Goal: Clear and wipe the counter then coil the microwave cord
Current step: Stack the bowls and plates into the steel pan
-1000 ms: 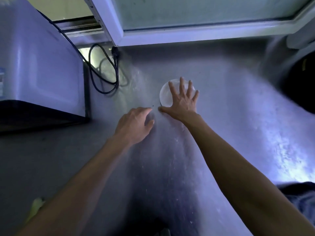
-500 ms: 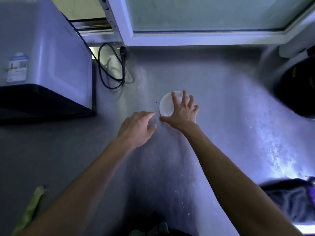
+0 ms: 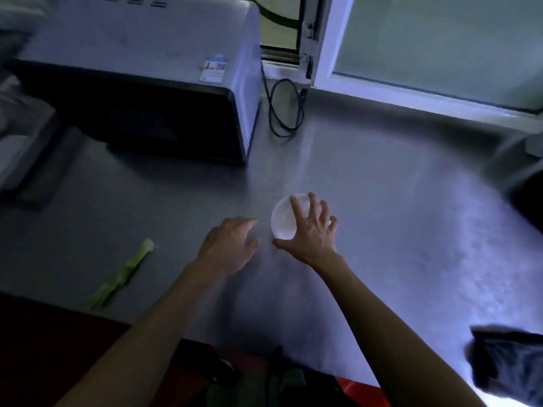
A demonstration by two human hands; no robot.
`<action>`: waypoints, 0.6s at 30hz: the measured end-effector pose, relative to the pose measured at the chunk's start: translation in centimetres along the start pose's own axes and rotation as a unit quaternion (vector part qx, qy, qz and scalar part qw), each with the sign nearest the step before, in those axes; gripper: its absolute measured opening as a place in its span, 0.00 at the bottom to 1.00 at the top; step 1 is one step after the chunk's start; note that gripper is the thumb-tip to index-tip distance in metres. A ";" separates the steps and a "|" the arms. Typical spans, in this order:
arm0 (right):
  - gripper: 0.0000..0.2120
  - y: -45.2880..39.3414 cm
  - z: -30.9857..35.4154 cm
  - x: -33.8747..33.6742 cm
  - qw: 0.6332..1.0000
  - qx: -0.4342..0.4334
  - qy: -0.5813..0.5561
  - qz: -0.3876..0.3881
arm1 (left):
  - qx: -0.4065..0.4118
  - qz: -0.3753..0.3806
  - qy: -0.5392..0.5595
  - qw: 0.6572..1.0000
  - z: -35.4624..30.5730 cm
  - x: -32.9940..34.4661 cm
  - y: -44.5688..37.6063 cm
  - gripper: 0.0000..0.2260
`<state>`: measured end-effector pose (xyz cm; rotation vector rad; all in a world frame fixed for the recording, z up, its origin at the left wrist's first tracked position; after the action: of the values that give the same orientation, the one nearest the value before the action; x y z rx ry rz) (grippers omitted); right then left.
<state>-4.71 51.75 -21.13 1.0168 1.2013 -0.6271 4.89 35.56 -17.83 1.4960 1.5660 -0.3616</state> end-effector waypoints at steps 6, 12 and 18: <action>0.53 6.1 9.1 0.2 0.997 -0.065 0.015 -0.027 | -0.058 -0.037 0.047 0.996 6.7 -1.7 9.4 0.26; 0.55 12.1 18.5 0.9 0.991 -0.124 0.042 -0.034 | -0.095 -0.105 0.077 0.987 14.8 -3.8 19.2 0.25; 0.54 15.5 24.9 0.7 0.983 -0.168 0.061 -0.051 | -0.105 -0.174 0.085 0.975 20.7 -5.3 25.3 0.23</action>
<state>19.91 36.47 -16.38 0.7202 1.4196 -0.4250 35.26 22.45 -15.77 1.1136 1.9450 -0.2594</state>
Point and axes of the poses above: each hand's wrist, its own y-axis away from the middle knuckle, its own x-axis out of the palm, z = x × y, the point moved 7 cm from there along -y, towards the middle knuckle, and after that the axes turned 13 degrees about y, right-handed, at the moved point
